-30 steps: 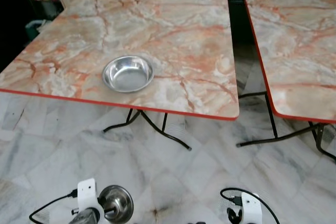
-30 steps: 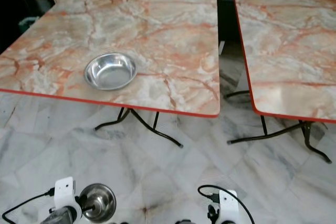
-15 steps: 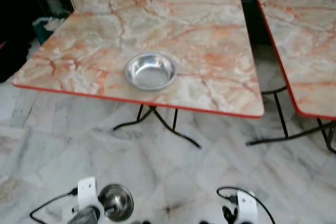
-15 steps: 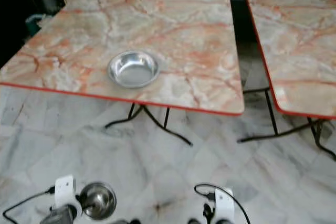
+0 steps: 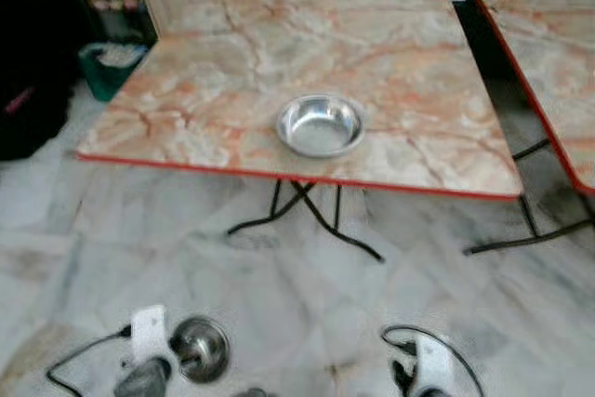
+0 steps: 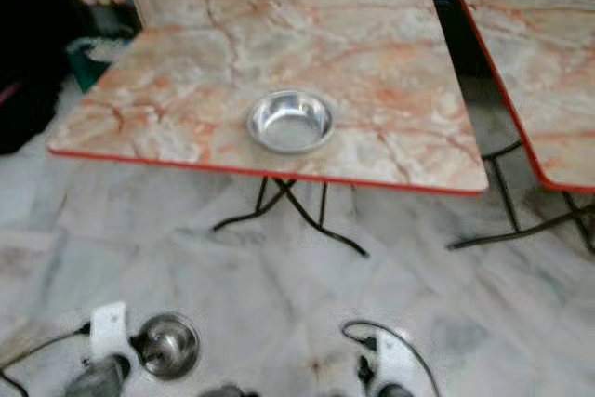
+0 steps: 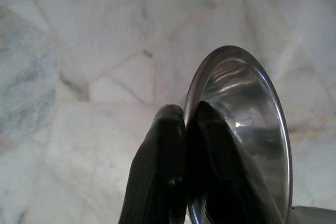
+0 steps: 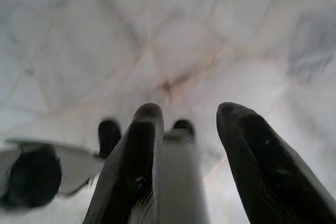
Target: Setting the table
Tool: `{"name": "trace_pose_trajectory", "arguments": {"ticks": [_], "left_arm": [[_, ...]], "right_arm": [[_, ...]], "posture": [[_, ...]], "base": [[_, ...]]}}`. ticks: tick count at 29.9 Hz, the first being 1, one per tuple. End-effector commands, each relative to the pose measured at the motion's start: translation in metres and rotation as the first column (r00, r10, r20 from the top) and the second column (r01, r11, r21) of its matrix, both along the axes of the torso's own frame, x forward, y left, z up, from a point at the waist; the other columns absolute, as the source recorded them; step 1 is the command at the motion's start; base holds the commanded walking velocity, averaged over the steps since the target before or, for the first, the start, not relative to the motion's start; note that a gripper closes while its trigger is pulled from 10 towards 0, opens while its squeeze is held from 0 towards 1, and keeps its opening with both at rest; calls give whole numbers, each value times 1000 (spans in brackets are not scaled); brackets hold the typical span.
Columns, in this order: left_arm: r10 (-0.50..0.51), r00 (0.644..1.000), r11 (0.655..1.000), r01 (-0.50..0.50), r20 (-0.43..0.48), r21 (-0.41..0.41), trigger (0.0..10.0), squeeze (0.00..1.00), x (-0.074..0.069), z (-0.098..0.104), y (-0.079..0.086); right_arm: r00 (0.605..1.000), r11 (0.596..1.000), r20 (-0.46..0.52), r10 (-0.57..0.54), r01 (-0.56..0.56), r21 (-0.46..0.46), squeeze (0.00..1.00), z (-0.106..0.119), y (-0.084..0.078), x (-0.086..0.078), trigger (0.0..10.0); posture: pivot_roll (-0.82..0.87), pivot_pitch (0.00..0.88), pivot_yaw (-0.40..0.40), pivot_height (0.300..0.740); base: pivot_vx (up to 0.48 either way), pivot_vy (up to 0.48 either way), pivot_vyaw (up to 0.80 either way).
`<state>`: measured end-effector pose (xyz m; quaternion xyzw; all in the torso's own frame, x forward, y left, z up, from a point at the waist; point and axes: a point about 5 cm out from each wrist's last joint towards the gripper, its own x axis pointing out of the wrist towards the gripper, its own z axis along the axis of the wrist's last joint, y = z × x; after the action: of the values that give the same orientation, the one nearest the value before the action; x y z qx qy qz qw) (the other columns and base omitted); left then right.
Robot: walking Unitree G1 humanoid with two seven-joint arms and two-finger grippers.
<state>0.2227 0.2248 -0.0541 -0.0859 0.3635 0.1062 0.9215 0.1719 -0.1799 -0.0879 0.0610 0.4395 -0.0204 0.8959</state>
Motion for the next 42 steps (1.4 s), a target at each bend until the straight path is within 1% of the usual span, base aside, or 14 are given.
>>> {"name": "trace_pose_trajectory", "arguments": {"ticks": [1,7,9,20,26,34,42], "left_arm": [[-27,999,1000,27,-24,-2,10000,0,-4,-4,-6],[-50,998,999,51,27,-15,10000,0,8,3,-10],[-41,998,999,42,49,-29,10000,0,11,5,-11],[-29,997,999,31,70,-18,10000,0,16,9,-12],[-30,996,999,32,87,-20,10000,0,19,11,-13],[-31,996,999,32,89,-16,10000,0,19,11,-14],[-42,994,999,44,101,-15,10000,0,21,12,-18]], "right_arm": [[1000,1000,-5,-10,10,-19,0,0,-9,-1,10000],[1000,1000,-6,-13,13,-16,0,0,-8,-1,10000],[1000,1000,-10,-15,15,-19,0,0,-8,-1,10000],[1000,1000,-16,-24,24,-19,0,-1,-9,-3,10000],[999,1000,-23,-24,24,-19,0,-1,-10,-5,10000],[999,999,-26,-25,24,-21,0,-2,-11,-6,10000],[999,999,-28,-25,25,-22,0,-2,-12,-6,10000]], "posture": [[-40,138,12,740],[-34,140,10,740],[-28,143,11,740],[-30,154,14,740],[-32,155,12,740],[-32,154,12,740],[-37,137,13,740]], "base": [[0,0,0],[0,0,0],[0,0,0],[0,0,0],[259,0,0],[290,0,0],[305,0,0]]}}
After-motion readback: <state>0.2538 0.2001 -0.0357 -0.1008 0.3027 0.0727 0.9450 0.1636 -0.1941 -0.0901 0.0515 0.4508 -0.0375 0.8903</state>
